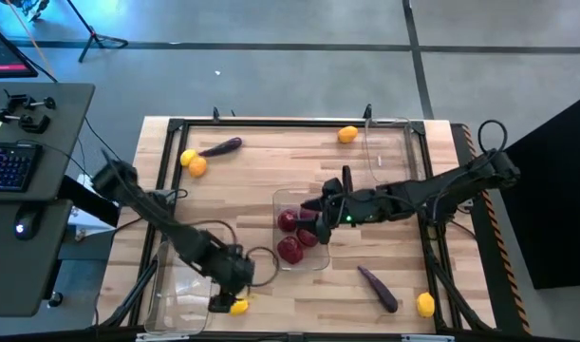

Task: Sort produce into baskets
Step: Put the yellow lemon into the bottom left transparent bin

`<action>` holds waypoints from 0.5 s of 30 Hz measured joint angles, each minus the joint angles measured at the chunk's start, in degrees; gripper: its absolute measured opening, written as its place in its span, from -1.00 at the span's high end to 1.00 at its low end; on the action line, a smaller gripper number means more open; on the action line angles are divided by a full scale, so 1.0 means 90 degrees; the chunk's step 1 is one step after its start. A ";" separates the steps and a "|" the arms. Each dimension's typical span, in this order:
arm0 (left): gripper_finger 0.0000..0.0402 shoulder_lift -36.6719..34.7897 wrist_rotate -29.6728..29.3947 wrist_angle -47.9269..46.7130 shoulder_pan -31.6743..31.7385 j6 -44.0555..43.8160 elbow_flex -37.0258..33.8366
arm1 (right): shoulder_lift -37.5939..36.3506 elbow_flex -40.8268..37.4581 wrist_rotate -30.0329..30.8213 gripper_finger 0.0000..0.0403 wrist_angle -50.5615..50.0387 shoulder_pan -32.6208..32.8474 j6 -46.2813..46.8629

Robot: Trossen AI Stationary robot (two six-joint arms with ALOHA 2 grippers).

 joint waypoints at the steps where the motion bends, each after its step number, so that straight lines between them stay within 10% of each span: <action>1: -0.72 0.0166 0.0015 -0.0105 -0.0006 0.0076 0.0106 | 0.0047 0.0000 0.0005 -0.69 -0.0009 0.0028 0.0003; 15: -0.72 0.1684 -0.0164 -0.0940 -0.0390 -0.0388 0.1514 | 0.0322 -0.0002 -0.0131 -0.69 -0.1596 0.0079 0.0136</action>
